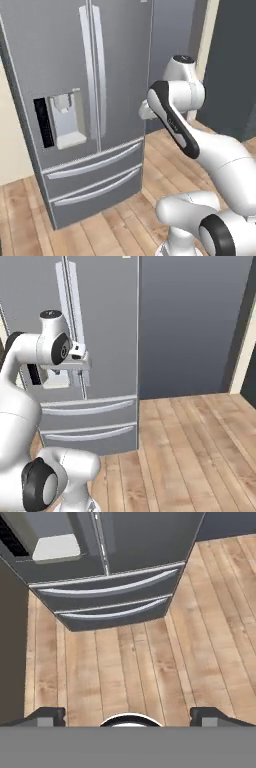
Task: Navigate to the stove.
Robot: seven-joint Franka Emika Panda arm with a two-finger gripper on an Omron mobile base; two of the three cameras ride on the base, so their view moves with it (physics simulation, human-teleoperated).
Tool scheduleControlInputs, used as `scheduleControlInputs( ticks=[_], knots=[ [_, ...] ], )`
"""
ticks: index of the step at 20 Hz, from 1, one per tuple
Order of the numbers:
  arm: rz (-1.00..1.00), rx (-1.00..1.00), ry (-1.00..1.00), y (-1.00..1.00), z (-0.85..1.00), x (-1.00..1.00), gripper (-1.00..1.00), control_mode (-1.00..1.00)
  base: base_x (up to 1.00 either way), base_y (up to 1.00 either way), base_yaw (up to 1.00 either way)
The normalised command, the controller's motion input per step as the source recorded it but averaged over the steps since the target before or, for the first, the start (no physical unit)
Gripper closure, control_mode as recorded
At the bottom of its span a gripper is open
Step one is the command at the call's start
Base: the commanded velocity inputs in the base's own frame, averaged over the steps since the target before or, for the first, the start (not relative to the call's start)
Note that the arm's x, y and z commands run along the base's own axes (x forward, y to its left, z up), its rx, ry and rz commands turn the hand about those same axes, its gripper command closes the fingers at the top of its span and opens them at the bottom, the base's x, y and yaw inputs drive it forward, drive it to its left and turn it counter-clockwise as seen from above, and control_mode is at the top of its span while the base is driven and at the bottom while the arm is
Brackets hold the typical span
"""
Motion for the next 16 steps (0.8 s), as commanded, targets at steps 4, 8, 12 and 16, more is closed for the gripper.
scheduleControlInputs(
  ticks=[4,8,12,16],
  knots=[
    [0.00,0.00,0.00,0.00,0.00,0.00,-1.00,1.00,0.00,0.06,-0.96],
    [0.00,0.00,0.00,0.00,0.00,0.00,-1.00,1.00,0.00,0.05,-0.96],
    [0.00,0.00,0.00,0.00,0.00,0.00,-1.00,1.00,0.00,0.04,-0.97],
    [0.00,0.00,0.00,0.00,0.00,0.00,-1.00,1.00,0.00,0.01,-0.99]
  ],
)
